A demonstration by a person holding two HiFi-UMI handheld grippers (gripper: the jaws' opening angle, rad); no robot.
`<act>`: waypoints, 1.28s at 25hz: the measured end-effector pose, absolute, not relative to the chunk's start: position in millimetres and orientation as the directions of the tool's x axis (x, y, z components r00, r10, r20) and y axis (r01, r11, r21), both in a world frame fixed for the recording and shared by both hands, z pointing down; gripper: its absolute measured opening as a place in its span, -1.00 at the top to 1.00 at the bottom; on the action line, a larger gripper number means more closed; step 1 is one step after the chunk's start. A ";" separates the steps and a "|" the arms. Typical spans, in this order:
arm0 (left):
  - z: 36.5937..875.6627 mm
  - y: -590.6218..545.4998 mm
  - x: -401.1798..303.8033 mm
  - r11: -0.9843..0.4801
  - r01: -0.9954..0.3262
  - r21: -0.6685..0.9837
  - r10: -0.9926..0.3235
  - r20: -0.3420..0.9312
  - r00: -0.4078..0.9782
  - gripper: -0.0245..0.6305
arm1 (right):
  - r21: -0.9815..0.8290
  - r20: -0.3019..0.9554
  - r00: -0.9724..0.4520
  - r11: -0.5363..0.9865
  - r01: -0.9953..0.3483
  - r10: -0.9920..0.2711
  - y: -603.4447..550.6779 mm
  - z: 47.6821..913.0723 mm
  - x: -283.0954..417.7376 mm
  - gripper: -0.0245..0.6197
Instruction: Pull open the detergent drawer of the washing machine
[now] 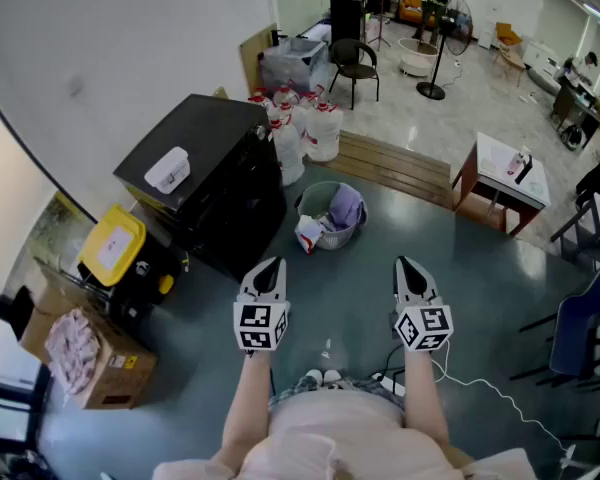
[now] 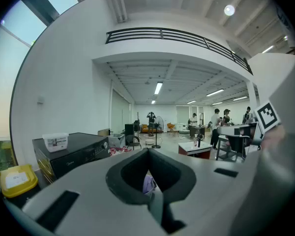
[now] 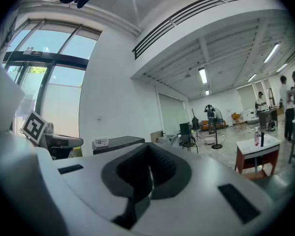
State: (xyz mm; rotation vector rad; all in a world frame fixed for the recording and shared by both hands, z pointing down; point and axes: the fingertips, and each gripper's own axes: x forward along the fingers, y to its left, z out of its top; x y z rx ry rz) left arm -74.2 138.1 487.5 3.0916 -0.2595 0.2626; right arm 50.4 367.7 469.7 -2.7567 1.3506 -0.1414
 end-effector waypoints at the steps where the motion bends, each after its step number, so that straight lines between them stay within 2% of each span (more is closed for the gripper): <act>1: 487.1 138.0 -74.4 -0.986 -0.168 0.014 -0.163 0.168 0.972 0.85 | -0.102 0.052 0.610 -0.612 -0.784 -0.791 367.7 469.4 50.2 0.88; 19: 489.9 136.3 -71.8 -0.987 -0.161 0.021 -0.155 0.171 0.973 0.85 | -0.103 0.071 0.605 -0.609 -0.787 -0.793 360.8 473.4 47.5 0.88; 32: 490.6 143.4 -68.3 -0.993 -0.087 0.082 -0.074 0.152 0.986 0.84 | -0.145 0.054 0.555 -0.557 -0.818 -0.830 349.6 471.9 39.1 0.84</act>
